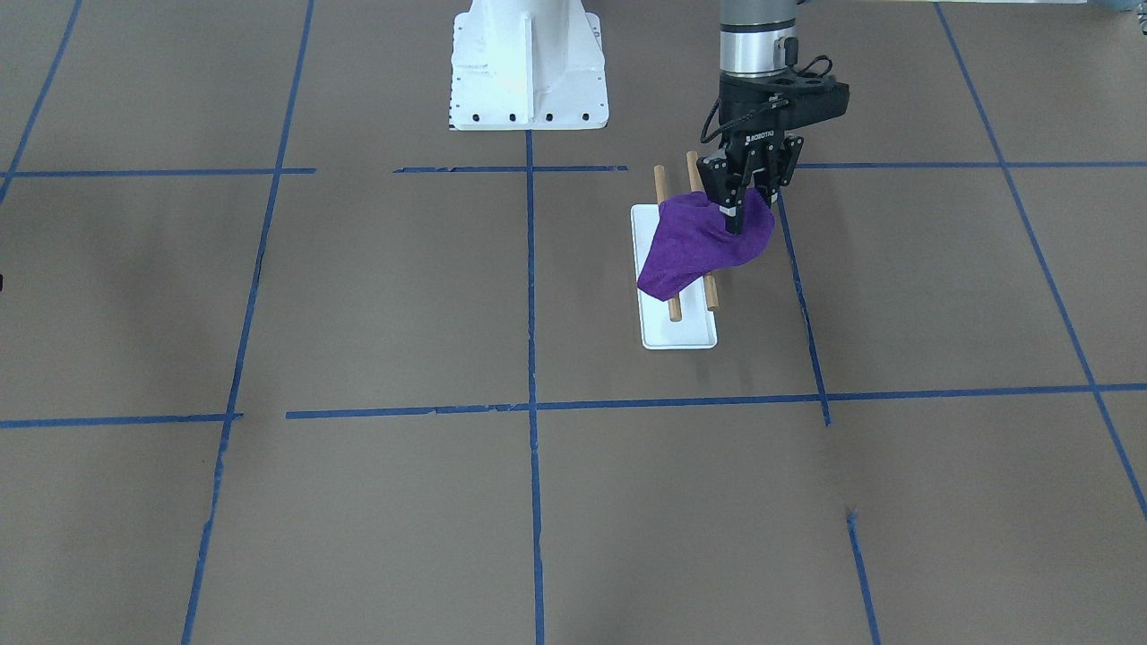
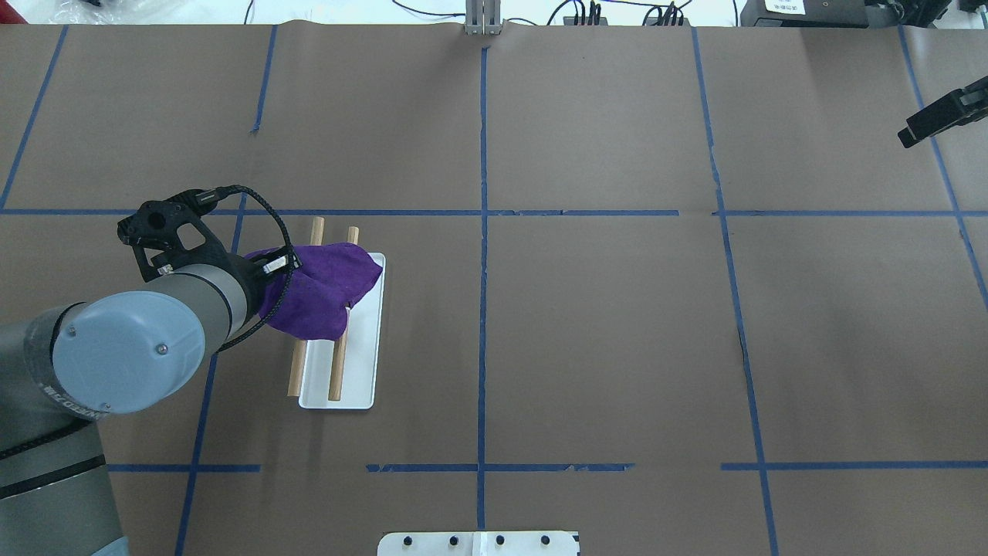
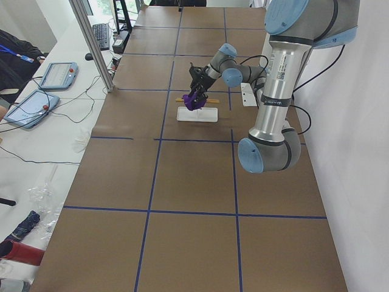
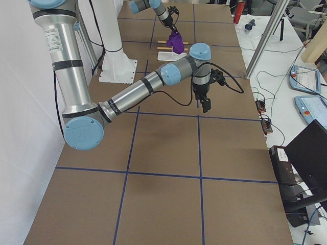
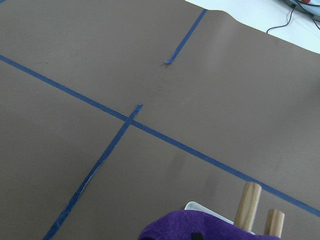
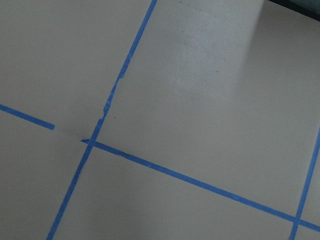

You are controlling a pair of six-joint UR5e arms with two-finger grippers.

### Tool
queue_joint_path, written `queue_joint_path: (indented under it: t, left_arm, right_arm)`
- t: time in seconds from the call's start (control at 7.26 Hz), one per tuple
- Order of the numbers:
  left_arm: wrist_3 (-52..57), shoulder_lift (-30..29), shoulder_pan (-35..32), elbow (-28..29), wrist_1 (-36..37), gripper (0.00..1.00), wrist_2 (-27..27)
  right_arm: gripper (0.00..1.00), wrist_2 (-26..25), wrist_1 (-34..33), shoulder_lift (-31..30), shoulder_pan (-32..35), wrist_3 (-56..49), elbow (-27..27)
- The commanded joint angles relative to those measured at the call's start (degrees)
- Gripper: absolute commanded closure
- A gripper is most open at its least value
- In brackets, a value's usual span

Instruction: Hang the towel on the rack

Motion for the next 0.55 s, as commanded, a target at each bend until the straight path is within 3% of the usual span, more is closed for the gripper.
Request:
queue_joint_path:
  t: [0.0, 0.41]
  left_arm:
    - [7.4, 0.4, -2.0, -1.4, 0.1, 0.0, -2.9]
    - [17.6, -0.2, -9.8, -3.1, 2.6, 0.0, -10.7]
  right_arm:
    - [0.0, -0.1, -0.3, -1.7, 1.1, -5.9, -1.5]
    - [0.0, 0.0, -2.7, -3.2, 4.0, -10.0, -3.0]
